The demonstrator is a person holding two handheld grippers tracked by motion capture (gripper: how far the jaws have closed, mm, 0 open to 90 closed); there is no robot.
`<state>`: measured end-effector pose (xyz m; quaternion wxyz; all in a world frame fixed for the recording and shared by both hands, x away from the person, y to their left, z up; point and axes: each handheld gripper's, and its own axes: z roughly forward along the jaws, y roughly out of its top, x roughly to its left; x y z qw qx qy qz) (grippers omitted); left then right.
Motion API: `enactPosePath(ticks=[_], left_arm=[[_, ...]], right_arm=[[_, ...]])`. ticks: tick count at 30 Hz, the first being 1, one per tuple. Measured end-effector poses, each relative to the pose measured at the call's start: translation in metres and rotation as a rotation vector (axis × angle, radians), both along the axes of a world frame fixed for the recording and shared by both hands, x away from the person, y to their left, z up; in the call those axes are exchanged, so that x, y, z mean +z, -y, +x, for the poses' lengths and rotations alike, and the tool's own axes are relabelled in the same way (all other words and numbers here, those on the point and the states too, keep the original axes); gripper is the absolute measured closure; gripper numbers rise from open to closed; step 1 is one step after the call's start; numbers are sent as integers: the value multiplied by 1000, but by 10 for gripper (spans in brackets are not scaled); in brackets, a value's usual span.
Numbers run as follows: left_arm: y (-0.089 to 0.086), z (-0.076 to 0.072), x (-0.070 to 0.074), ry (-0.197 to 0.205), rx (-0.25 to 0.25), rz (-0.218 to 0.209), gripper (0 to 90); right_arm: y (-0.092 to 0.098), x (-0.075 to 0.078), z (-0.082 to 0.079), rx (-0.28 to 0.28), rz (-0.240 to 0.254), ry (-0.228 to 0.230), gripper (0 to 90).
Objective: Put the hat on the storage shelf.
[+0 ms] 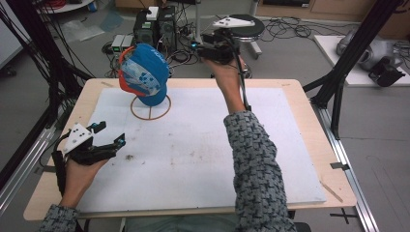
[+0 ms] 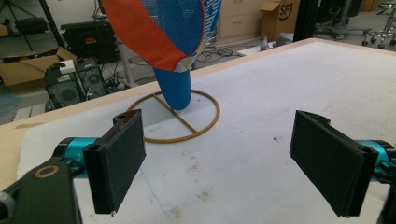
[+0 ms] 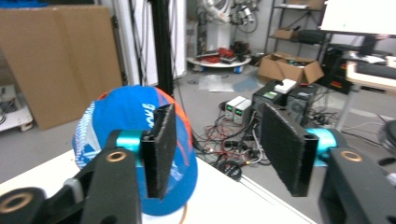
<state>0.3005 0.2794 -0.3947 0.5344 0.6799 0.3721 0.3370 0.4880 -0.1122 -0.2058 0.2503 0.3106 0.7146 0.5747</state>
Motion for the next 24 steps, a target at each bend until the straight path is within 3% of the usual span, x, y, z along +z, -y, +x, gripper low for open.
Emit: enactPosePath(ticks=[2,3,4,7,9,12,13,24], left_arm=[[1,2,0,-2,-4,1,184],[2,3,-1,-2,-4,-1,184],[2,4,-1,-3,-5,-3,184],[2,7,-2,-8,-6,-9,184],[2,8,-2,-11,-3,-12,184],[1,9,-3,-17,2,-11,184],[1,9,-3,-21,2,-13,184],[0,12,-4,-28,7,-14,184]], right_arm=[[14,0,-5,-18,12,9,408],[31,-1,-13,-42,17,23,386],[31,-1,-13,-42,17,23,386],[56,-3,-23,-74,32,20,340],[73,-5,-31,-89,53,43,328],[97,-4,-38,-111,53,15,287],[112,-6,-48,-129,82,65,283],[171,-17,-93,-205,103,122,184]])
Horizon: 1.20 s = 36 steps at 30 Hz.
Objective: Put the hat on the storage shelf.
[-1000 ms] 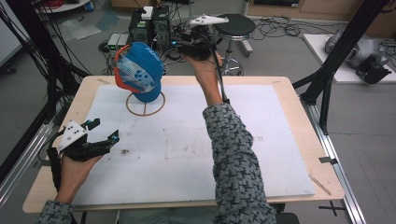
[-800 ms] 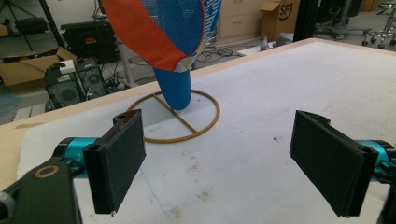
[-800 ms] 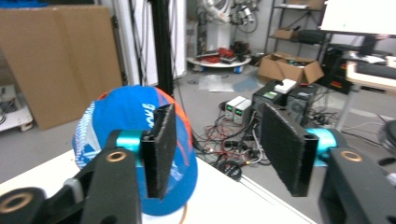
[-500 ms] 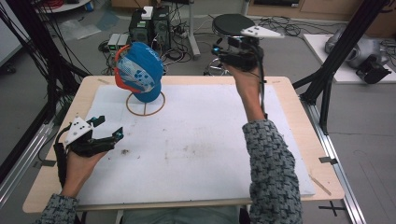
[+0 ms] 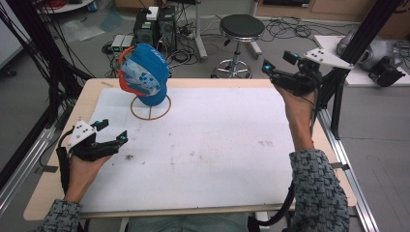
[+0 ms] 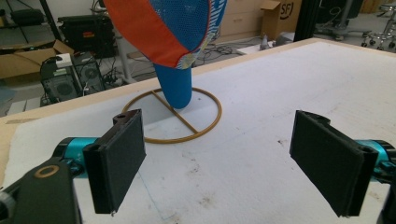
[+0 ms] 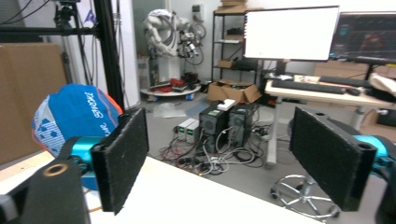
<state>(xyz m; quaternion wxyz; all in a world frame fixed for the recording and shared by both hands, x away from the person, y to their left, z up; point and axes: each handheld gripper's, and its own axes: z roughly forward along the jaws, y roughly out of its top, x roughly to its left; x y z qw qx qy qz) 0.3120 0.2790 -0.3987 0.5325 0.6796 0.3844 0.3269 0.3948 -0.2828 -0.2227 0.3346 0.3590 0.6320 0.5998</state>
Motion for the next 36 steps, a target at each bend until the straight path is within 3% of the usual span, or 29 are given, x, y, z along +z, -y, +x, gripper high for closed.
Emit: enactPosePath(ticks=[8,14,20,26,28,33,36], left_arm=[[1,1,-1,-5,-1,3,184],[0,2,-1,-4,1,-2,184],[1,2,0,-3,5,-3,184],[2,3,-1,-7,3,5,184],[3,2,-1,-3,7,6,184],[3,2,-1,0,8,18,184],[5,1,-1,0,9,24,184]], right_arm=[[34,-16,-38,-37,29,35,118],[42,-30,-61,-42,37,60,112],[47,-56,-84,-50,31,92,112],[46,-82,-94,-55,39,67,112],[44,-94,-97,-66,21,60,112],[43,-121,-104,-70,43,39,112],[40,-133,-108,-80,19,13,112]])
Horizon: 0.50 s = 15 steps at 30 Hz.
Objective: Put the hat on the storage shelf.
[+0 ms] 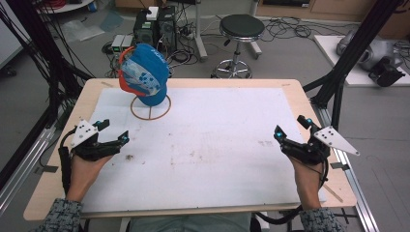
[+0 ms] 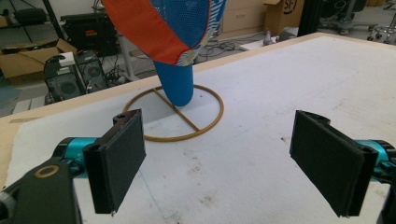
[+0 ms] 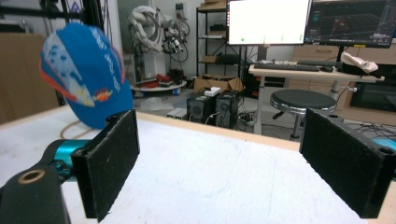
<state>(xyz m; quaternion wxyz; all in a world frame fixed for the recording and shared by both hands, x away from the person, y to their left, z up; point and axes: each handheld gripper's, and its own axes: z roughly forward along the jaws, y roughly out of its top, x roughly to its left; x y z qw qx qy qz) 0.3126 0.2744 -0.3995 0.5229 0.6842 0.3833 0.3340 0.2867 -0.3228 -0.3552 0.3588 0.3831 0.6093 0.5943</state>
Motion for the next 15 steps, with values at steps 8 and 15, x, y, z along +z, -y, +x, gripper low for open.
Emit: enactPosePath(ticks=[8,15], left_arm=[[6,0,-4,-4,-6,17,184],[10,-3,-7,-2,-4,29,185]], right_arm=[[-11,-38,0,7,-48,-63,112],[-12,-63,5,27,-46,-171,112]])
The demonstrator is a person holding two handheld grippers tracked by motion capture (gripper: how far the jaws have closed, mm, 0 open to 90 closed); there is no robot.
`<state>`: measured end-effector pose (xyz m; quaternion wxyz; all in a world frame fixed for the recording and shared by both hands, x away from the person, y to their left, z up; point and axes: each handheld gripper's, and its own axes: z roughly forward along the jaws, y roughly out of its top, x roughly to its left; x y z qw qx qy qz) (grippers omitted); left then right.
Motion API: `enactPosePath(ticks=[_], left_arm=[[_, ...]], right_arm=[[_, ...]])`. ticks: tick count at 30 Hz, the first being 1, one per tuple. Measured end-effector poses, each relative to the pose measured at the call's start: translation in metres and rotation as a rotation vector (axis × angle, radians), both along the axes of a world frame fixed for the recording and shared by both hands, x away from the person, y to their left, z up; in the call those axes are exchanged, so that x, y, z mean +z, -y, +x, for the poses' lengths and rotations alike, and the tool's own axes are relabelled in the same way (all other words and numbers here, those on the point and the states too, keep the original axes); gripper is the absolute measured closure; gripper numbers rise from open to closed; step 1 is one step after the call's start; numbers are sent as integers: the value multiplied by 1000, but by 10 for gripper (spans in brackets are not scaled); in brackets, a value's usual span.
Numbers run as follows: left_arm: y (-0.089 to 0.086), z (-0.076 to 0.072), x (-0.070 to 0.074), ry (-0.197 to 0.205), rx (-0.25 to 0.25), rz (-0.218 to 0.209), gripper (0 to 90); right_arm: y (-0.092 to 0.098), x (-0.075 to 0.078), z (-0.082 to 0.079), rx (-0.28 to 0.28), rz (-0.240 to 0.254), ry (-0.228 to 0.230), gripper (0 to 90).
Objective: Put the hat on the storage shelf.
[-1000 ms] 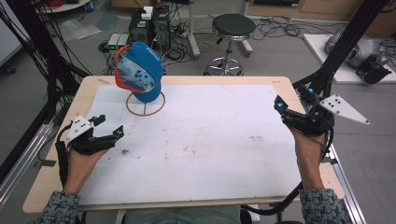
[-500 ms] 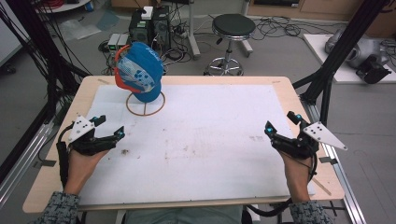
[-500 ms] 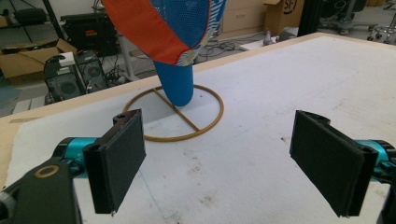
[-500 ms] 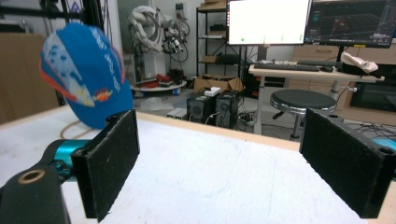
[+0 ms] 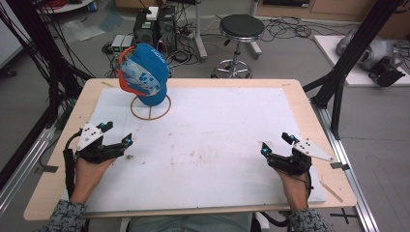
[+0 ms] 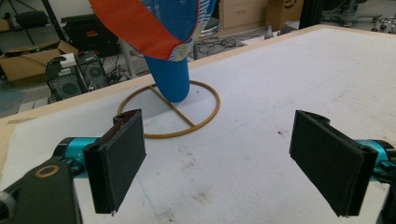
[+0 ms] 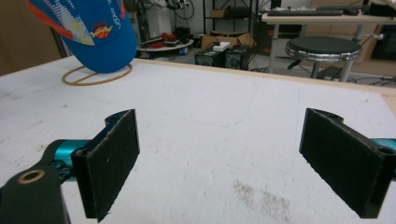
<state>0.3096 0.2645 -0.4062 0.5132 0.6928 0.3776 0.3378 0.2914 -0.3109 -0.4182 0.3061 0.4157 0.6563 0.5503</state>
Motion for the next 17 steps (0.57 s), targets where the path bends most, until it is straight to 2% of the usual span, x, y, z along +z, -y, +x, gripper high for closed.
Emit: enactPosePath(ticks=[10,17], left_arm=[[4,-1,-5,-13,-12,8,185],[6,0,-7,-26,-13,15,185]], right_arm=[[1,-11,5,-8,-18,-36,112],[2,-13,7,-13,-3,-59,112]])
